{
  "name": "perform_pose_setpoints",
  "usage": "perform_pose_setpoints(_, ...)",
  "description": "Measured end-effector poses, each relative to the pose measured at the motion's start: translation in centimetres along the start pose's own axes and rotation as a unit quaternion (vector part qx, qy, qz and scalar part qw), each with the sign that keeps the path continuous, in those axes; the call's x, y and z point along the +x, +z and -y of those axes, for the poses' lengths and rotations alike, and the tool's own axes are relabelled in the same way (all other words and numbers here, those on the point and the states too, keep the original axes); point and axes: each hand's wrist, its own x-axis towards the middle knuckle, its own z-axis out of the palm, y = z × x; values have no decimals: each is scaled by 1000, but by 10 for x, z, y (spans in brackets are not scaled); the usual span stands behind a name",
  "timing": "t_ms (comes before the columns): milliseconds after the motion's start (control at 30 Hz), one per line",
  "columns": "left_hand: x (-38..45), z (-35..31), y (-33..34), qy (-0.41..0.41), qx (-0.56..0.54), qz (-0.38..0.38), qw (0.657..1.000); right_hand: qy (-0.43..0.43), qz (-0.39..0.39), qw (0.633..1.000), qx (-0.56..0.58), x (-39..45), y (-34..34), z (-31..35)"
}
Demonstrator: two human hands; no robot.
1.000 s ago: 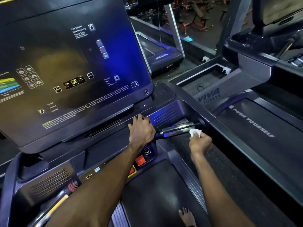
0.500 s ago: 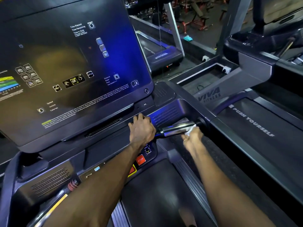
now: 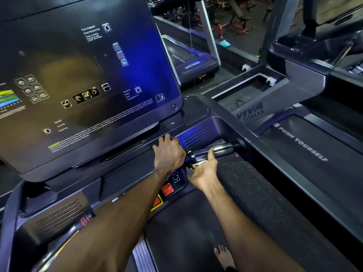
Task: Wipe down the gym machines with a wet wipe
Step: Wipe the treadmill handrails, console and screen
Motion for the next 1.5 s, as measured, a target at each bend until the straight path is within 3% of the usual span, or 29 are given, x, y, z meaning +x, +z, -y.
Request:
perform_pose_setpoints(233, -2, 2, 0, 11, -4, 3, 1000, -3, -50, 982, -181, -4, -11, -1)
perform_pose_setpoints(367, -1, 2, 0, 10, 3, 0, 1000, 21, -20, 957, -289, -24, -21, 20)
perform_pose_setpoints(433, -1, 1, 0, 4, 0, -1, 1000, -19, -17, 947, -320, -32, -14, 36)
perform_pose_setpoints(467, -1, 0, 0, -1, -3, -1, 1000, -85, -38, 931, -352, -29, -8, 44)
perform_pose_setpoints(500, -1, -1, 0, -5, -5, 1, 1000, -180, -81, 887, -418, -24, -3, 50)
perform_pose_setpoints(567, -1, -2, -1, -9, -4, 7, 1000, -359, -142, 711, -588, -12, 4, 56)
perform_pose_setpoints(600, 0, -1, -1, -9, -1, 9, 1000, -395, -115, 626, -662, -7, 6, 53)
perform_pose_setpoints(700, 0, 0, -1, -9, 4, 13, 1000, -370, 29, 382, -847, -6, 7, 31)
perform_pose_setpoints(733, 0, 0, -1, -8, -1, 13, 1000, -368, 52, 339, -864, -5, 4, 29)
perform_pose_setpoints(767, 0, 0, -1, -6, -6, 13, 1000, -372, 61, 323, -868, -6, 4, 31)
perform_pose_setpoints(900, 0, 1, -3, -7, -14, 18, 1000, -295, 9, 347, -890, 6, -4, 70)
perform_pose_setpoints(967, -1, 2, -3, -4, -15, 21, 1000, -268, -32, 339, -901, 9, -16, 92)
perform_pose_setpoints(1100, 0, 3, -2, -6, -24, 30, 999, -296, -97, 256, -915, 3, -40, 123)
perform_pose_setpoints(1167, 0, 3, -2, -6, -25, 31, 999, -300, -105, 234, -919, 1, -41, 129)
perform_pose_setpoints(1233, 0, 2, -4, -10, -26, 30, 999, -298, -103, 250, -915, 0, -35, 135)
perform_pose_setpoints(1300, 0, 3, -3, -14, -29, 34, 999, -310, -91, 337, -884, 5, -28, 142)
perform_pose_setpoints(1400, -2, 3, -2, -21, -36, 29, 999, -323, -83, 599, -728, 14, -13, 145)
perform_pose_setpoints(1433, -2, 2, -2, -26, -45, 26, 998, -327, -79, 671, -661, 19, -9, 142)
perform_pose_setpoints(1500, -3, 1, -2, -46, -76, 10, 996, -303, -52, 772, -557, 27, 3, 135)
